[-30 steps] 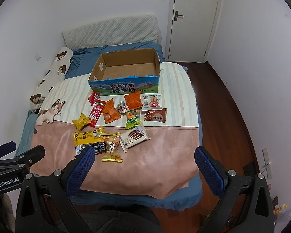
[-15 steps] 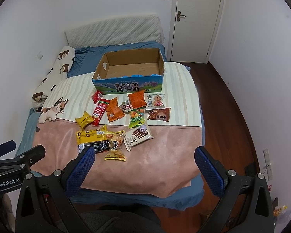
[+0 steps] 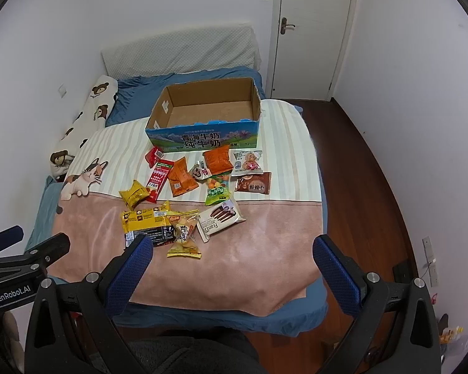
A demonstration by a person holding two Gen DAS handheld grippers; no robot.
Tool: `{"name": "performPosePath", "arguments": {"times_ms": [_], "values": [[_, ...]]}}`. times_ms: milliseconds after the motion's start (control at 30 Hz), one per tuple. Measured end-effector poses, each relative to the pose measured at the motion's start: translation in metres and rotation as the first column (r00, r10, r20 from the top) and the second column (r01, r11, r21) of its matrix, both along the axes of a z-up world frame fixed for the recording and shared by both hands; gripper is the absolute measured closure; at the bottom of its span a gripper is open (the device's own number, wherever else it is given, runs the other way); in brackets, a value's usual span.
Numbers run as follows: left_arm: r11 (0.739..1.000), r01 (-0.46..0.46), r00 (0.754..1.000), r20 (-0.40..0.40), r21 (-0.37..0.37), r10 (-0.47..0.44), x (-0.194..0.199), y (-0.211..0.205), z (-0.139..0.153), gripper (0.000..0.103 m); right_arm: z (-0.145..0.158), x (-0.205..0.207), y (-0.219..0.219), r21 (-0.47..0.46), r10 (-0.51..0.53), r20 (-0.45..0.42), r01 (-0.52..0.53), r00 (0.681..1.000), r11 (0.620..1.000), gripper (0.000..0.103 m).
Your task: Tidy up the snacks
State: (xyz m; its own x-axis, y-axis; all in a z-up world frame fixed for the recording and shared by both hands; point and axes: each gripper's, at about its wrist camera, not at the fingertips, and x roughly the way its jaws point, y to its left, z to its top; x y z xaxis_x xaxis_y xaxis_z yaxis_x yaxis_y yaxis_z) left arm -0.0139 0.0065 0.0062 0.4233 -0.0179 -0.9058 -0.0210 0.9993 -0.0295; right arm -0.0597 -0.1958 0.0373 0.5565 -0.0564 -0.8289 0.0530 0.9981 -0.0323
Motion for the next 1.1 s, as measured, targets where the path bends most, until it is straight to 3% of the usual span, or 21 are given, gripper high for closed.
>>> {"name": "performPosePath", "arguments": {"times_ms": [1100], "values": [[1.0, 0.017, 1.0, 0.01, -0.018, -0.017, 0.0013, -0.0093, 0.0025, 0.0, 0.0028, 0.0015, -0.0037, 0.016, -0.002, -0.001, 0.002, 1.0, 1.0, 0.0]]}}
